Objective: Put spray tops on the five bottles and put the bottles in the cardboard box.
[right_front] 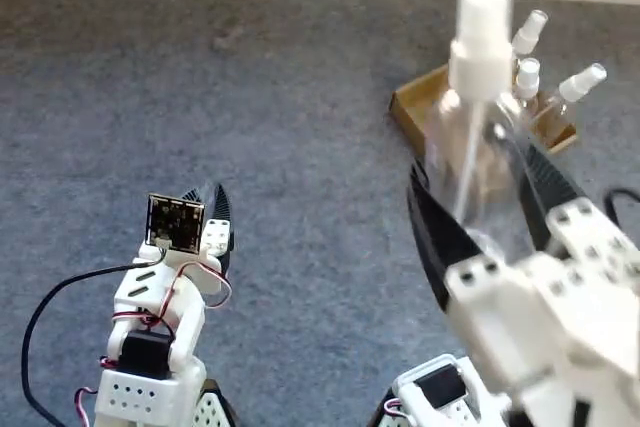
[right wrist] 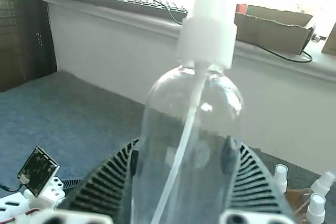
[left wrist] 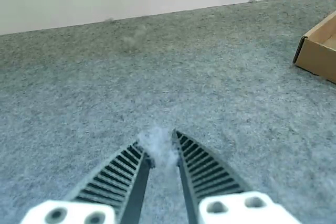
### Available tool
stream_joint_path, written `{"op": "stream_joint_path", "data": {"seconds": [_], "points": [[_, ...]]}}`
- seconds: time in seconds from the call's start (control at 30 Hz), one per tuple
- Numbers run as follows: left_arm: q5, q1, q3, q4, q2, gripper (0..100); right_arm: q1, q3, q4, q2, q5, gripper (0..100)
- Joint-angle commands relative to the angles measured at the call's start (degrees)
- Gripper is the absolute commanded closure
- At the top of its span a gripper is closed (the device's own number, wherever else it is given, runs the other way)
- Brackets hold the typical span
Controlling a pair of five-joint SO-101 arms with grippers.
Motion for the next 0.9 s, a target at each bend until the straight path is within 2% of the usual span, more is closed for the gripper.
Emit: {"op": "stream_joint_path", "data": {"seconds": [0.0,0.23,0.57,0.87], "points": [[-0.62,1.01,1.10,0.09,-0.75,100,4.79,4.00,-1.45,-4.35,0.79,85.2],[-0.62,1.01,1.10,0.09,-0.75,100,12.18,13.67,-1.45,-8.04,0.79,85.2],[-0.62,1.01,1.10,0.00,-0.75,100,23.43,15.52,-1.27,-9.36,0.79,85.2],[-0.62,1.01,1.10,0.00,-0.75,100,29.32,24.40,-1.19,-9.54,0.79,85.2]]}}
